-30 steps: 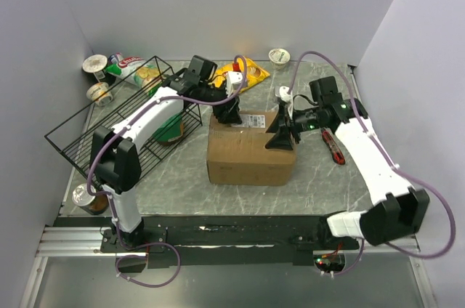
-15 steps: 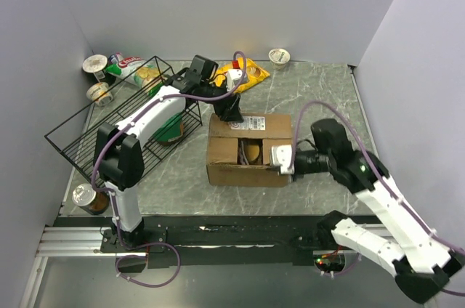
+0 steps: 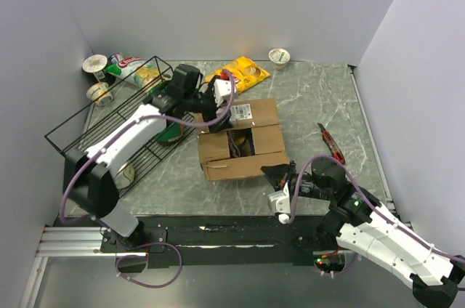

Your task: Unpack the express box

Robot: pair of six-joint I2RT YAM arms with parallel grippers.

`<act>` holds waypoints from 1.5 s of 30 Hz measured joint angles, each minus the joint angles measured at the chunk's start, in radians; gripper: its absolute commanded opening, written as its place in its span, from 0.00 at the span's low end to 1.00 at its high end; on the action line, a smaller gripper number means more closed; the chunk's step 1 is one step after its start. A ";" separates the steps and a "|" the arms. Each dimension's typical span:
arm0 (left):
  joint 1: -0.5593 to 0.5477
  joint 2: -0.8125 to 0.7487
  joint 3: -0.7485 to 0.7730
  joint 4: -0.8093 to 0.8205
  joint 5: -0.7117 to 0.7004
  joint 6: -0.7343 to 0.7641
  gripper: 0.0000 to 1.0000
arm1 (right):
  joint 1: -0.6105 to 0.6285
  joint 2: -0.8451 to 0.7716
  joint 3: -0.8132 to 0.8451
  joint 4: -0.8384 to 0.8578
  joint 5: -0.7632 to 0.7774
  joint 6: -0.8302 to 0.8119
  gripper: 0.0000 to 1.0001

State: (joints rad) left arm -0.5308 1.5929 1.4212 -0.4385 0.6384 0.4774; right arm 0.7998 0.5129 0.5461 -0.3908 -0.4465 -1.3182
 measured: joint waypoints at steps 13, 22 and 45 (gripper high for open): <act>-0.173 -0.058 -0.100 0.207 -0.254 0.290 0.96 | -0.002 0.031 -0.016 -0.013 0.083 0.048 0.00; -0.144 -0.066 -0.071 0.303 -0.261 0.192 0.96 | -0.013 0.080 0.120 -0.060 0.141 0.118 0.00; -0.275 0.099 -0.193 0.481 -0.423 0.415 0.98 | -0.014 0.086 0.182 -0.164 0.120 0.125 0.00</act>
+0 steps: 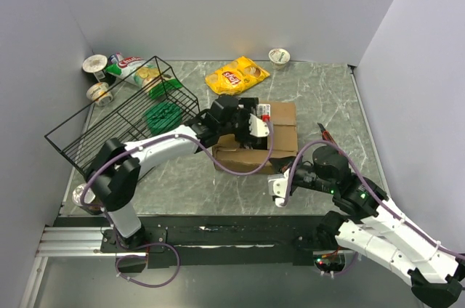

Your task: Unpack the express box

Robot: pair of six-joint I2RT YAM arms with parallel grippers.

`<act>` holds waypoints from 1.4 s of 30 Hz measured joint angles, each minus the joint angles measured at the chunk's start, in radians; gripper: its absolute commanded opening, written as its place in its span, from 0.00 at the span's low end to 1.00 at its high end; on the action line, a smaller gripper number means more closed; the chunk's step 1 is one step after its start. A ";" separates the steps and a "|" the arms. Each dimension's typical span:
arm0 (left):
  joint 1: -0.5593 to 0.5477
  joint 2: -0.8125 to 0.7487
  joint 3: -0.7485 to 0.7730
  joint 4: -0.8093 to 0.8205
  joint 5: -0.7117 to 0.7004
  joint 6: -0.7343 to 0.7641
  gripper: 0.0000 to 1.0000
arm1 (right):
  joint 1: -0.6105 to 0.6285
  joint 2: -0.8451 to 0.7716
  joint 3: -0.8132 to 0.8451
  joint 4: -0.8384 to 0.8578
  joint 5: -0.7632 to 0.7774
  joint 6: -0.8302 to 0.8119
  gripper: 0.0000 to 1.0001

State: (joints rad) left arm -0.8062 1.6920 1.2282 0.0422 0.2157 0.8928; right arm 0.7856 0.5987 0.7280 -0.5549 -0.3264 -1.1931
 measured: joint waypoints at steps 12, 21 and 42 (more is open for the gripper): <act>0.013 0.110 0.253 -0.090 -0.086 -0.062 0.66 | -0.013 -0.041 0.000 -0.047 0.053 -0.090 0.00; 0.148 0.127 0.560 -0.467 0.187 -0.098 0.38 | -0.011 -0.066 0.000 -0.119 0.024 -0.083 0.00; 0.214 0.212 0.759 -0.814 0.409 -0.236 0.01 | -0.011 -0.106 0.310 -0.475 0.058 0.056 0.73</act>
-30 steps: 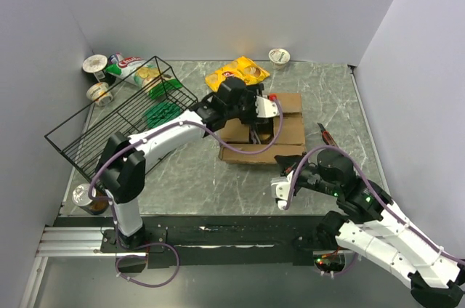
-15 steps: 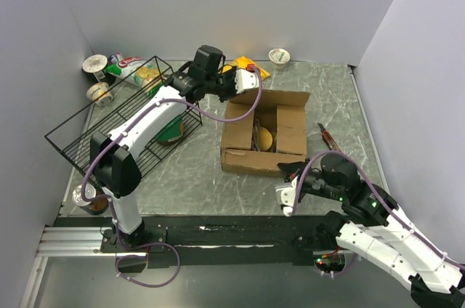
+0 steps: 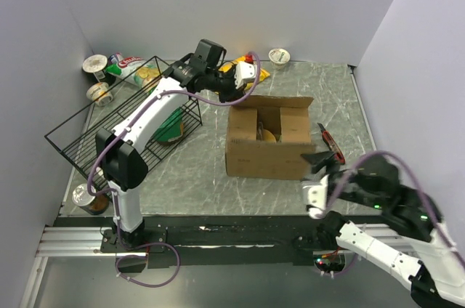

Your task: Unpack the express box

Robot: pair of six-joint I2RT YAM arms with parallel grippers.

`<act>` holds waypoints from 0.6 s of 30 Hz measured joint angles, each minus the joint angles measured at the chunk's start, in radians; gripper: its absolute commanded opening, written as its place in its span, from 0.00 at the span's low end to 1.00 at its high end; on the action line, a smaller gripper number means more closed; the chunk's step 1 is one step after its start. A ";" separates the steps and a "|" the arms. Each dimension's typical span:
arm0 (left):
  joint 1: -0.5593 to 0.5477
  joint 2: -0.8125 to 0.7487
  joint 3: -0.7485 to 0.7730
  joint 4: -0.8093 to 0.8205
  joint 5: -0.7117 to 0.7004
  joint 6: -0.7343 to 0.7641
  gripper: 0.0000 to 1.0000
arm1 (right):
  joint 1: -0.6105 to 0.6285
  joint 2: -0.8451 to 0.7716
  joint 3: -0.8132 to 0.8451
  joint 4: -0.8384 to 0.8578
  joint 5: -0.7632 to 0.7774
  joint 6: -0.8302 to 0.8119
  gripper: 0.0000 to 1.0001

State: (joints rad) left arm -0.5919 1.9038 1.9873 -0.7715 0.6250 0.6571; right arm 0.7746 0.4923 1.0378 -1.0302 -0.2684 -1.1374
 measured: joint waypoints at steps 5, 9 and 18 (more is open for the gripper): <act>0.001 -0.017 -0.018 0.003 0.026 -0.079 0.01 | 0.000 0.055 0.225 0.026 0.009 0.040 0.81; 0.001 -0.019 -0.021 0.005 0.049 -0.118 0.01 | 0.000 0.063 0.191 0.200 0.052 0.106 0.72; 0.000 -0.076 -0.094 0.016 0.069 -0.162 0.01 | -0.140 0.444 0.148 0.639 0.093 0.392 0.47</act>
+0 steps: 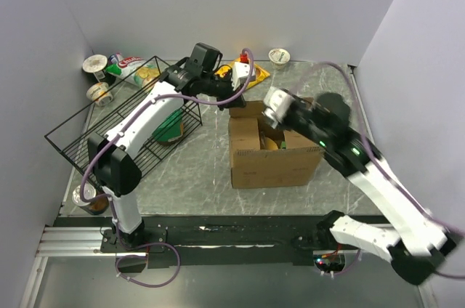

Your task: Unpack the express box

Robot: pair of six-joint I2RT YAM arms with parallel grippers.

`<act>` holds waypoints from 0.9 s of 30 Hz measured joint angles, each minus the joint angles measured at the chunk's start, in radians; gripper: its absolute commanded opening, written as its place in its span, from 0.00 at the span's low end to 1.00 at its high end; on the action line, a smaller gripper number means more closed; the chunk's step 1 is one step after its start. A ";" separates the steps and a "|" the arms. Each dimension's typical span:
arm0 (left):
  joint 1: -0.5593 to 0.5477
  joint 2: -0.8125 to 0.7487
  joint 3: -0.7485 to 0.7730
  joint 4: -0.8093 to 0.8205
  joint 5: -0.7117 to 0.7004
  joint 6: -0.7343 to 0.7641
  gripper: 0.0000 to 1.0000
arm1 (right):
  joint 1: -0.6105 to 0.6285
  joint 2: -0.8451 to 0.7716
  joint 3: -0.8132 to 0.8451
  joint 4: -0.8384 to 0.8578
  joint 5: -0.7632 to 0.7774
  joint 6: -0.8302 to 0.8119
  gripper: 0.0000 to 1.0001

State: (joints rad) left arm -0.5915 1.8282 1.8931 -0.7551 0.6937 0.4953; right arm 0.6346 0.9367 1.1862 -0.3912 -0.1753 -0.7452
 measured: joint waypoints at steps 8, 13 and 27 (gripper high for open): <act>0.000 -0.027 -0.044 0.041 -0.002 -0.029 0.01 | -0.047 0.107 -0.021 -0.114 -0.100 0.041 0.42; 0.000 -0.020 -0.040 0.047 -0.009 -0.050 0.01 | -0.046 -0.076 -0.078 -0.222 -0.206 0.010 0.39; 0.003 0.009 -0.013 0.063 -0.009 -0.098 0.01 | -0.046 -0.275 -0.374 -0.481 -0.326 -0.064 0.26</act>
State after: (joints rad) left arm -0.5884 1.8374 1.8801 -0.6918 0.6846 0.3969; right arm 0.5888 0.6617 0.8120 -0.8726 -0.5011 -0.8093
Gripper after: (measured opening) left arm 0.043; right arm 0.269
